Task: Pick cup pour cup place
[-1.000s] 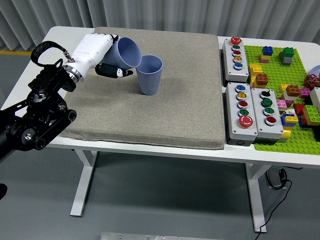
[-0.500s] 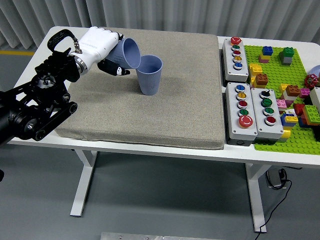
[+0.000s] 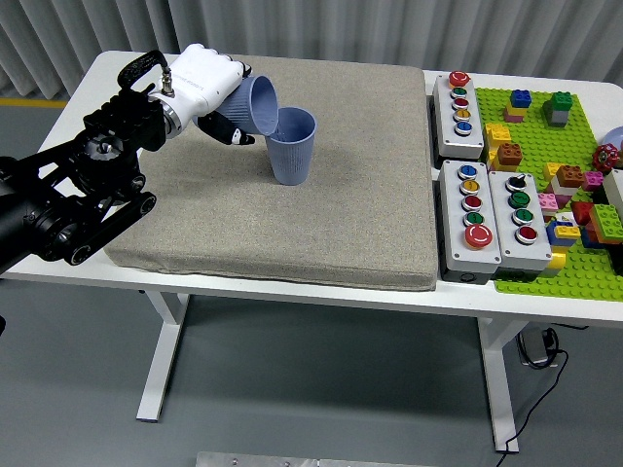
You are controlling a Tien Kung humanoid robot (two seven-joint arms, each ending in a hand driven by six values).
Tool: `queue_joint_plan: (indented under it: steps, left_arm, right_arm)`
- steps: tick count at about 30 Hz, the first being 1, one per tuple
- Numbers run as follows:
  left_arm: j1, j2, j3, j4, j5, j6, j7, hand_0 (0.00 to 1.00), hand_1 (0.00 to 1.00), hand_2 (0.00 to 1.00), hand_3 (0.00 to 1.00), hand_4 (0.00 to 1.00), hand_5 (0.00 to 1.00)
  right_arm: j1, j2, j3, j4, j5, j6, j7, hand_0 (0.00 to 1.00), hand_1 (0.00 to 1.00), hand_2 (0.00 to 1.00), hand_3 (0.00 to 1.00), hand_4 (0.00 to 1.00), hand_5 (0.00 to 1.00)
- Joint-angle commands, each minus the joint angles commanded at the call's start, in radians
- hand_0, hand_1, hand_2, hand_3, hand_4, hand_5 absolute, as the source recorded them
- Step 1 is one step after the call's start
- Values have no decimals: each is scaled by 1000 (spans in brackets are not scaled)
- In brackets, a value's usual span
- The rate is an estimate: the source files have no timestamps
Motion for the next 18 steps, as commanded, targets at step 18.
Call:
queue_joint_plan:
  steps: [18]
  left_arm:
    - [-90,10,123,9,12,-33,16,466,463,477,479,810,261]
  right_arm:
    - [-1,-1,-2,1,0,0,-2,703,657,606,603,28,371]
